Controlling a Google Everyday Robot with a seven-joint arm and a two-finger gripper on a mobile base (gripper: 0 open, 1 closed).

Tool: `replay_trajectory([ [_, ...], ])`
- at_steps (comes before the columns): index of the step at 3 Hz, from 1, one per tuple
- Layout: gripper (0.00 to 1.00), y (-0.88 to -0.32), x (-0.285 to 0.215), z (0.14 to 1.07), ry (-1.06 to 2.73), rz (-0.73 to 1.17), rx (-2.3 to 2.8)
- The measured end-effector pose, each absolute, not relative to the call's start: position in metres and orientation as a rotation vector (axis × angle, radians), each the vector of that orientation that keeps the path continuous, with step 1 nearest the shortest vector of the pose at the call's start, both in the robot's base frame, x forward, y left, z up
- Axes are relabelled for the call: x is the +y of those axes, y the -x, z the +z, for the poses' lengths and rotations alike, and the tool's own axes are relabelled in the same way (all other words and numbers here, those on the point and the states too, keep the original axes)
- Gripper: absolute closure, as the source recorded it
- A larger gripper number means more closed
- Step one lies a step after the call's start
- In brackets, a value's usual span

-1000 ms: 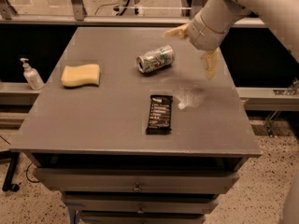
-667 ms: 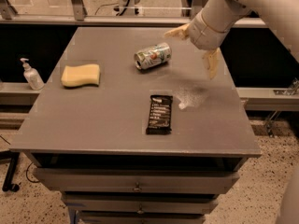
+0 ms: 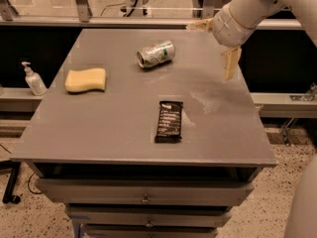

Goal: Knock 7up can over

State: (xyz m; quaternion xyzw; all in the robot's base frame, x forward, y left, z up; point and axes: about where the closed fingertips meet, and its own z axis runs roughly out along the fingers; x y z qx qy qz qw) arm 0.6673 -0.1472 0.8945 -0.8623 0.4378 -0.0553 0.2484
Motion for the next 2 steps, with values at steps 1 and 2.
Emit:
replay_trajectory([
  [1, 0.00, -0.6724, -0.1552, 0.9024, 2.191, -0.065, 1.336],
  [2, 0.00, -0.6755, -0.1496, 0.9103, 1.967, 0.098, 1.487],
])
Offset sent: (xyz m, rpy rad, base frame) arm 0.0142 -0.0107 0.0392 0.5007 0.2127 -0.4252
